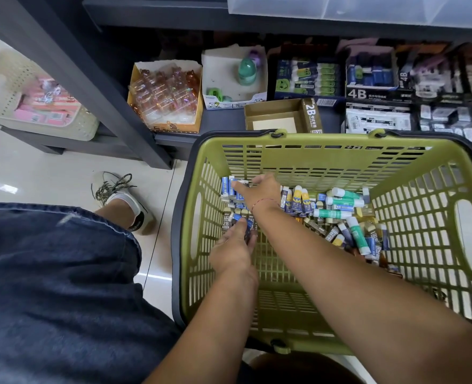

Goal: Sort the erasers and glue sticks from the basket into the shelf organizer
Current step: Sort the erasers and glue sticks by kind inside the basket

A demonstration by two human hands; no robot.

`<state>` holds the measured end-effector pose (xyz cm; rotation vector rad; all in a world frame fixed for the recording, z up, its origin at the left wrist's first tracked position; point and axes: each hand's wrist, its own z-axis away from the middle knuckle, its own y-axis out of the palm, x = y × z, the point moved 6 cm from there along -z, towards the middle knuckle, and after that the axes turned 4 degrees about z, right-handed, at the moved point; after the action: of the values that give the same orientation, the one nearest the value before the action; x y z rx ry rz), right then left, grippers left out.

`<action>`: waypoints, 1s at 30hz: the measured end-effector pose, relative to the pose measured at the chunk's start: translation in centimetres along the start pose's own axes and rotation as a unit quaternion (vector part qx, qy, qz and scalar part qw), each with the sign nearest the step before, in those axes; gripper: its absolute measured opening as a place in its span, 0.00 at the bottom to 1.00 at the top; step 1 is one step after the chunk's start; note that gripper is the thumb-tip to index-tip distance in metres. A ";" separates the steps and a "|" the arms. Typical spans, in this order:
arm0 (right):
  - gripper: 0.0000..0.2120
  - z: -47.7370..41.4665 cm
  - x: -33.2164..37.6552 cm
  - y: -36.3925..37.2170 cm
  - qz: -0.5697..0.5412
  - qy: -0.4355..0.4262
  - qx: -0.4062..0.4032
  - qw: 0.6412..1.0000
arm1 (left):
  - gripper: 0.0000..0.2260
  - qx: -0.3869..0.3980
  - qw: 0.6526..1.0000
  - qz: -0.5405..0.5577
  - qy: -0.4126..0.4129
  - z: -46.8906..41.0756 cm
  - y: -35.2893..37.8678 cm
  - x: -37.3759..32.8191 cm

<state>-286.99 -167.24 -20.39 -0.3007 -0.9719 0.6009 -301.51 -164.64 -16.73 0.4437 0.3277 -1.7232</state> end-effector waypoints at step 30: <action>0.13 -0.7 -0.4 -0.1 -0.076 0.082 0.080 0.991 | 0.04 -0.005 1.000 -0.011 -0.004 0.5 0.0 0.1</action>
<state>-286.51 -167.48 -21.00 -0.1293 -0.7762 0.5042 -301.59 -164.92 -16.34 0.4266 0.3355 -1.7431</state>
